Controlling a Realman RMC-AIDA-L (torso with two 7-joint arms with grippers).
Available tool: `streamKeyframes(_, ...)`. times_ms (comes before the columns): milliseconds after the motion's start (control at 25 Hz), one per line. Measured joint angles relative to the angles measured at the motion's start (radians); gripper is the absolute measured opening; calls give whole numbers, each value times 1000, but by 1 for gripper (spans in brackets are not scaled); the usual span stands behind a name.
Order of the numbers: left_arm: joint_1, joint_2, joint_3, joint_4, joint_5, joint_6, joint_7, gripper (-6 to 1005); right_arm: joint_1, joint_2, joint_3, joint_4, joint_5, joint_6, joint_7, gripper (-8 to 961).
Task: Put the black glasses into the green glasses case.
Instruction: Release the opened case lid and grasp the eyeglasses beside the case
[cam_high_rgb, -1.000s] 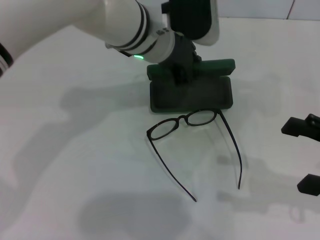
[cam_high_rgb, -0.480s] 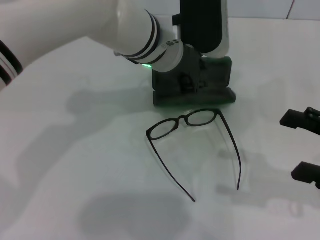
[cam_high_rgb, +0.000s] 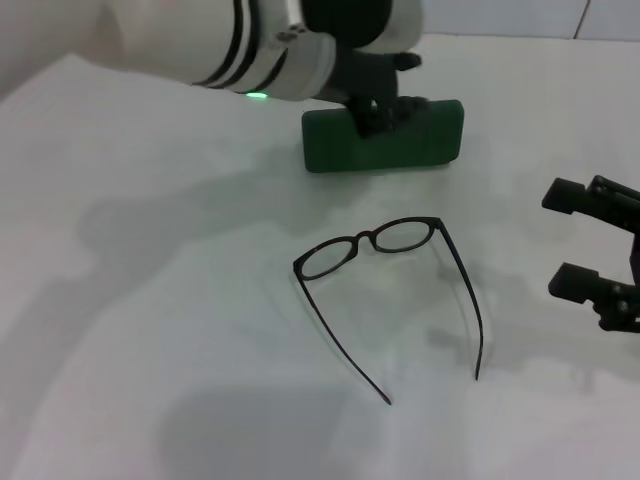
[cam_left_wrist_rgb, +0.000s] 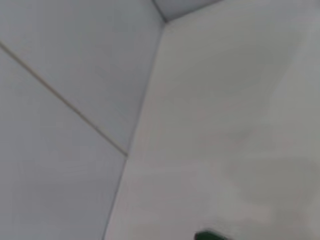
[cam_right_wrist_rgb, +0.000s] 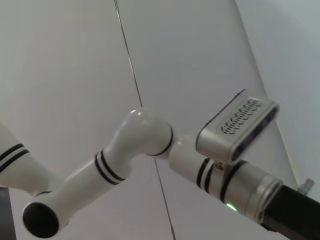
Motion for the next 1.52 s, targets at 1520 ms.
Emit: streamKeyframes(1520,-213,3,-275,-745,-109,-273,200,2,-32,19,-7,72,-1,88,-24,853)
